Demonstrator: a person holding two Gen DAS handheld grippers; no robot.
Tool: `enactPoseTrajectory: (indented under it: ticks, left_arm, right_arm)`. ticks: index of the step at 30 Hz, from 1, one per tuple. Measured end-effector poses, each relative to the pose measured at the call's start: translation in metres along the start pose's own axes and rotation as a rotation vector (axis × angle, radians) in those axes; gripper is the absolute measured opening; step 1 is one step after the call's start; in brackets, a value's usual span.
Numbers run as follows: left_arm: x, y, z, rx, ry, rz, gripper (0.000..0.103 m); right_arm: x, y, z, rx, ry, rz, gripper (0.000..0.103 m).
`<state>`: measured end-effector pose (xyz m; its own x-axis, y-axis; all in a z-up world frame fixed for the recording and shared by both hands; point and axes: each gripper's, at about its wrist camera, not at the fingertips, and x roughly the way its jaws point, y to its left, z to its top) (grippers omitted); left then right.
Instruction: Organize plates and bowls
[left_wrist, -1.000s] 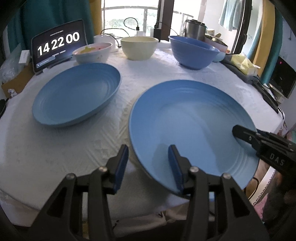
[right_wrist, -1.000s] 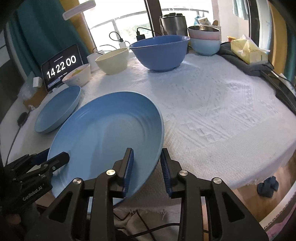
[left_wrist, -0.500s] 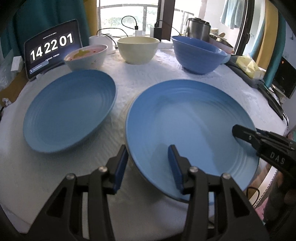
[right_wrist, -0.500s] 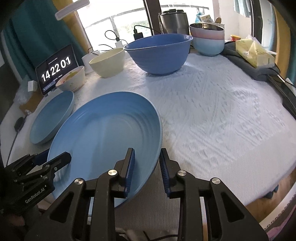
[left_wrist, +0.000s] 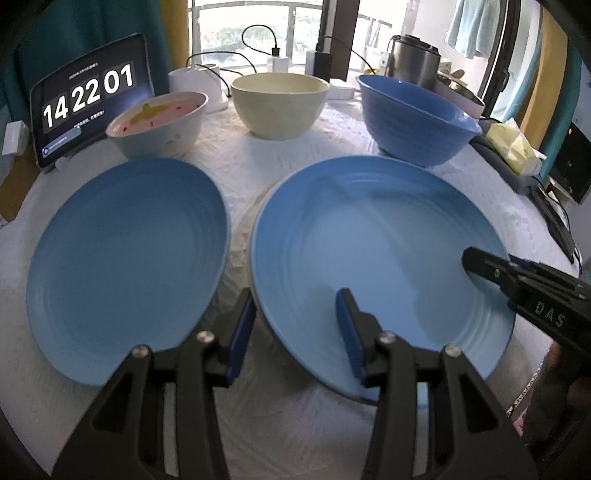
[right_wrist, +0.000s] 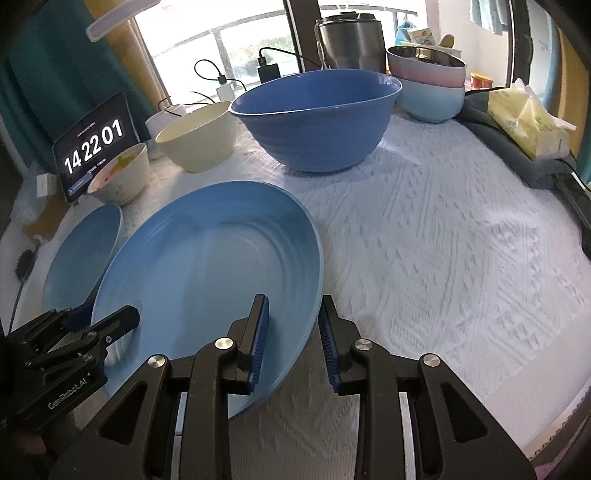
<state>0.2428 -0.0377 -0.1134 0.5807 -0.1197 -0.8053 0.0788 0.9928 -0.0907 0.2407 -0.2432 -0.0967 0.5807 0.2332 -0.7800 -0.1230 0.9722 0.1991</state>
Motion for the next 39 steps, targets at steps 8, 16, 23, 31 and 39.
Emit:
enactPoseTrajectory:
  ticks: [8, 16, 23, 31, 39]
  left_arm:
    - [-0.029, 0.015, 0.001, -0.012, -0.077, -0.007, 0.047]
    - [-0.057, 0.041, 0.001, -0.041, -0.157, -0.015, 0.05]
    - [-0.07, 0.074, 0.001, -0.086, -0.194, -0.004, 0.061]
    - [-0.076, 0.11, 0.0, -0.125, -0.205, 0.049, 0.061]
    - [-0.078, 0.142, -0.001, -0.169, -0.21, 0.085, 0.061]
  right_arm:
    - [-0.019, 0.003, 0.005, 0.021, -0.045, -0.072, 0.033]
    - [-0.039, 0.035, 0.016, -0.024, -0.09, -0.079, 0.035]
    - [-0.04, 0.074, 0.025, -0.081, -0.105, -0.047, 0.036]
    - [-0.03, 0.111, 0.033, -0.124, -0.098, -0.012, 0.036]
    - [-0.017, 0.143, 0.042, -0.169, -0.082, 0.024, 0.036]
